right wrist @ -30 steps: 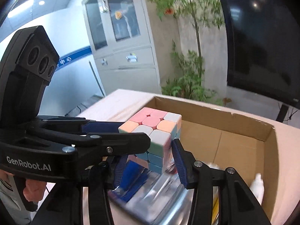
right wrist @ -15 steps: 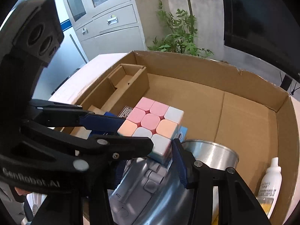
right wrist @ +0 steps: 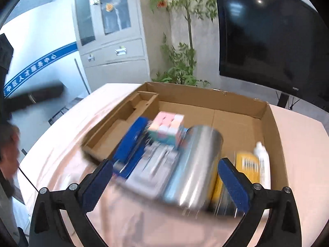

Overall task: Organize rigid objects
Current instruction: 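Place the Rubik's cube in the box behind the phone stand, release, then grasp the white handheld fan by its handle with both grippers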

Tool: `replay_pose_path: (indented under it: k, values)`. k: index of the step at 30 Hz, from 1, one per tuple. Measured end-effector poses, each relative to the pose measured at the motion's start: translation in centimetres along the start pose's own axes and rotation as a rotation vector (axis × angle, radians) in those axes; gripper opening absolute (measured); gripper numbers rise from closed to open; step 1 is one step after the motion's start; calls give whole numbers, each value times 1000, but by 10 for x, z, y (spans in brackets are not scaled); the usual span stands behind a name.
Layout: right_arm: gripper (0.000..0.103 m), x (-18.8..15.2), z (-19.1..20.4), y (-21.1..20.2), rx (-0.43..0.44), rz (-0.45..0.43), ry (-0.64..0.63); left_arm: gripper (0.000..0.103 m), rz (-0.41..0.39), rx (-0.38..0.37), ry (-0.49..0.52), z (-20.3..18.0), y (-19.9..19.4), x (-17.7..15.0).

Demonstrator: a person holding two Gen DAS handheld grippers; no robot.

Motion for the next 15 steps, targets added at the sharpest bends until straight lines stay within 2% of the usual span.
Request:
replay_pose_path:
  k: [3, 4, 6, 9, 12, 14, 15]
  values:
    - [103, -28, 59, -15, 121, 19, -96, 91, 77, 145, -64, 40, -21, -25]
    - [103, -39, 84, -18, 166, 18, -149, 91, 104, 160, -104, 55, -26, -38]
    - [103, -63, 140, -22, 283, 20, -231, 91, 159, 142, -197, 81, -27, -69]
    - [100, -80, 198, -9, 399, 66, -271, 91, 245, 152, -317, 110, -10, -116]
    - [100, -78, 228, 7, 358, 46, -320, 88, 325, 115, -405, 120, 8, -155]
    - [87, -76, 237, 30, 320, 84, -317, 84, 368, 61, -436, 119, 18, -174]
    - [72, -76, 239, 40, 315, 105, -306, 84, 371, 43, -437, 118, 20, -179]
Point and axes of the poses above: each gripper's, at about its wrist camera, not at the fingertips, and y roughly the way its jaws point, z to its left, x to its top, the point moved 5 cm from there along y, roughly the way its jaws point, and after that the axes turned 12 degrees about -y, right-handed, at the moved point
